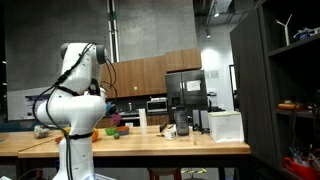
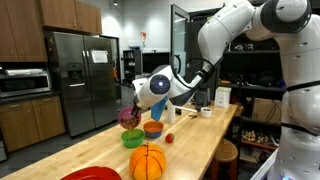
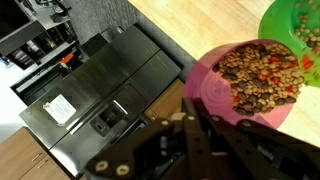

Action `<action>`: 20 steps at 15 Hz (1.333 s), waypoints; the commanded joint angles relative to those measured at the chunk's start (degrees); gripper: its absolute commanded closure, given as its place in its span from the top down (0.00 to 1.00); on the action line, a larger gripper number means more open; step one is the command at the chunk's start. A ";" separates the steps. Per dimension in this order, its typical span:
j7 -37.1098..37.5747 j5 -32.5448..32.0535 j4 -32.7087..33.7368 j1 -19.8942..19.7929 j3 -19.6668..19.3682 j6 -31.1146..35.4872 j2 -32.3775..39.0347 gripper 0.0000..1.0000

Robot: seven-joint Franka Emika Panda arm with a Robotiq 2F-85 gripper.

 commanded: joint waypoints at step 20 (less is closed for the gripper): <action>3.68 -3.99 -2.66 -0.26 4.77 -12.70 -0.95 0.01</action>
